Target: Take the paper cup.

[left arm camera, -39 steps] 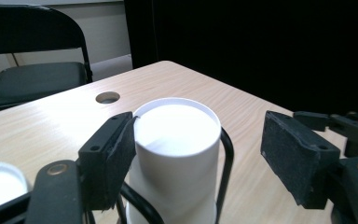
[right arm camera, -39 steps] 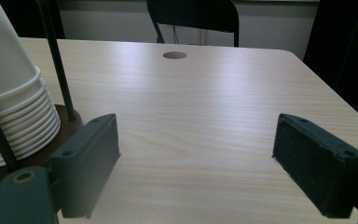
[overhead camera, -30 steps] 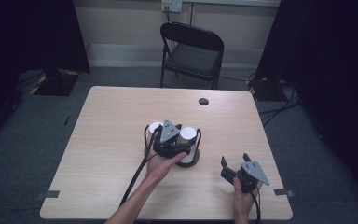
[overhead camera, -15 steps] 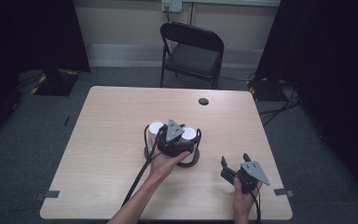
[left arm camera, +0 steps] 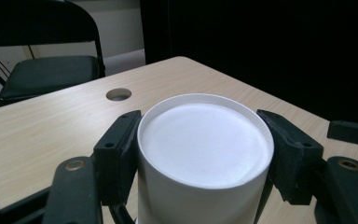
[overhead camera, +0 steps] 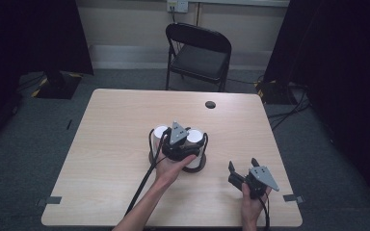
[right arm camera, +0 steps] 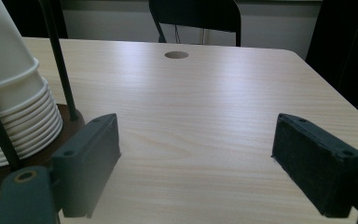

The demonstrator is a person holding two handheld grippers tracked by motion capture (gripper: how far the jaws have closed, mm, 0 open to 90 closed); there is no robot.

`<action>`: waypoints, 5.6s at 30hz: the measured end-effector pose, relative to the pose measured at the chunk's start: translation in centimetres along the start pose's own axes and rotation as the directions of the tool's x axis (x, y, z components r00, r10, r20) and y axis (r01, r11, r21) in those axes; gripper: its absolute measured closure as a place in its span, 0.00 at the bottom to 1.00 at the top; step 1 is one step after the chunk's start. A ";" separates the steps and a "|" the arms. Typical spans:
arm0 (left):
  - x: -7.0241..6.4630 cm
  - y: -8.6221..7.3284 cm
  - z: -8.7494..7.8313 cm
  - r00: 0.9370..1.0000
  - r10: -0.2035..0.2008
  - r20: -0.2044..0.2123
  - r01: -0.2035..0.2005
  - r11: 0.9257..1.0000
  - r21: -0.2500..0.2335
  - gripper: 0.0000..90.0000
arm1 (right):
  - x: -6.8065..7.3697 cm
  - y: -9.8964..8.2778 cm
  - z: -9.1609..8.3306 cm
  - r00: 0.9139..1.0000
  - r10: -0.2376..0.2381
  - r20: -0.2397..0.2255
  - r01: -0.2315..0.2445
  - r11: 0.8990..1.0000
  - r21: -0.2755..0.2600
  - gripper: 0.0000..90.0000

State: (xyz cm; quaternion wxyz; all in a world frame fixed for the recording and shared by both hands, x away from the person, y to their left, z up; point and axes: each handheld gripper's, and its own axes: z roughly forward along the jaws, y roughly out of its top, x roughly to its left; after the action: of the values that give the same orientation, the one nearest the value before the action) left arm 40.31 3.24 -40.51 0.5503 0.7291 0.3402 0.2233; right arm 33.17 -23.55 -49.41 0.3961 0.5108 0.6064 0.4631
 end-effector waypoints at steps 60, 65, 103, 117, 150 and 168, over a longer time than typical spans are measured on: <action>0.1 3.1 -3.9 0.994 -0.102 0.028 0.106 0.963 -0.250 0.38 | 0.0 0.0 0.1 1.000 -0.001 -0.009 0.001 1.000 0.005 0.17; -0.1 3.3 -4.5 0.991 -0.111 0.071 0.126 0.955 -0.269 0.38 | 0.0 0.0 0.1 1.000 -0.003 -0.006 0.003 1.000 0.004 0.17; -0.9 0.1 -8.4 0.948 -0.248 0.198 0.297 0.915 -0.274 0.38 | 0.5 -0.1 -0.2 0.998 -0.044 -0.048 0.044 0.999 -0.006 0.17; -1.4 -2.7 -7.9 0.900 -0.354 0.254 0.411 0.882 -0.231 0.38 | 2.8 -0.2 -1.0 0.965 -0.070 -0.253 0.056 0.997 -0.060 0.33; -0.6 -7.6 -9.2 0.716 -0.575 0.395 0.667 0.730 -0.148 0.39 | 7.1 0.5 -3.0 0.768 -0.146 -0.624 -0.039 0.961 -0.273 0.65; -1.3 -7.0 -9.3 0.691 -0.570 0.444 0.675 0.728 -0.116 0.39 | 8.0 1.6 -2.5 0.763 -0.232 -0.604 -0.008 0.930 -0.367 0.73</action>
State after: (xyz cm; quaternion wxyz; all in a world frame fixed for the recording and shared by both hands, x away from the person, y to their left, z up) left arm 31.20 9.44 -44.39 0.7422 0.5144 0.4222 -0.0795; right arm 29.90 -15.94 -47.27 0.2778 0.2071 0.6426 0.6834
